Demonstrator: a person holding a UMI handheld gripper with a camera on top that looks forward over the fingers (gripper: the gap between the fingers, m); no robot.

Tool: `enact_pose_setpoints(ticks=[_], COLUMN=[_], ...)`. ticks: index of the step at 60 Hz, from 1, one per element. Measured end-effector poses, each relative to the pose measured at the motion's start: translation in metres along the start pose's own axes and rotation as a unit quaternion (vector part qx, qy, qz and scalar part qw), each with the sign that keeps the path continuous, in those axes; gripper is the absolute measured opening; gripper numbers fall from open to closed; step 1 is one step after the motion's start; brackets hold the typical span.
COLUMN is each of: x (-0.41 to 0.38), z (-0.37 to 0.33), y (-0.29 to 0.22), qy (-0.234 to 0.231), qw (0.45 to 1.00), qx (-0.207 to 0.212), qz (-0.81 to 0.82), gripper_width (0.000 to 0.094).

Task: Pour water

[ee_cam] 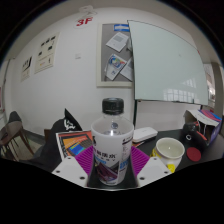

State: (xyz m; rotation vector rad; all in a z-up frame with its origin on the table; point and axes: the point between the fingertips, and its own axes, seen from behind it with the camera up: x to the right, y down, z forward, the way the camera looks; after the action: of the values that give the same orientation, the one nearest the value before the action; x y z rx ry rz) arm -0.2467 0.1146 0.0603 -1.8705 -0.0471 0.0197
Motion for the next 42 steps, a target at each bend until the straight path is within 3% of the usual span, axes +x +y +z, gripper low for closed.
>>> enact_pose_setpoints(ticks=[2, 3, 7, 19, 27, 35, 42], x=[0.001, 0.0, -0.002, -0.009, -0.021, -0.017, 0.0], z=[0.0, 0.0, 0.0, -0.019, -0.043, -0.065, -0.072], y=[0.0, 0.0, 0.0, -0.037, -0.098, -0.156, -0.187], qy=[0.002, 0.0, -0.008, -0.036, -0.109, -0.198, -0.276], qw=[1.0, 1.0, 1.0, 0.998, 0.979, 0.903, 0.76], qx=[0.003, 0.003, 0.005, 0.036, 0.072, 0.096, 0.099], qz=[0.002, 0.002, 0.001, 0.029, 0.159, 0.37, 0.581], gripper_width=[0.0499, 0.0431, 0.0391, 0.037, 0.0368, 0.0369, 0.0367])
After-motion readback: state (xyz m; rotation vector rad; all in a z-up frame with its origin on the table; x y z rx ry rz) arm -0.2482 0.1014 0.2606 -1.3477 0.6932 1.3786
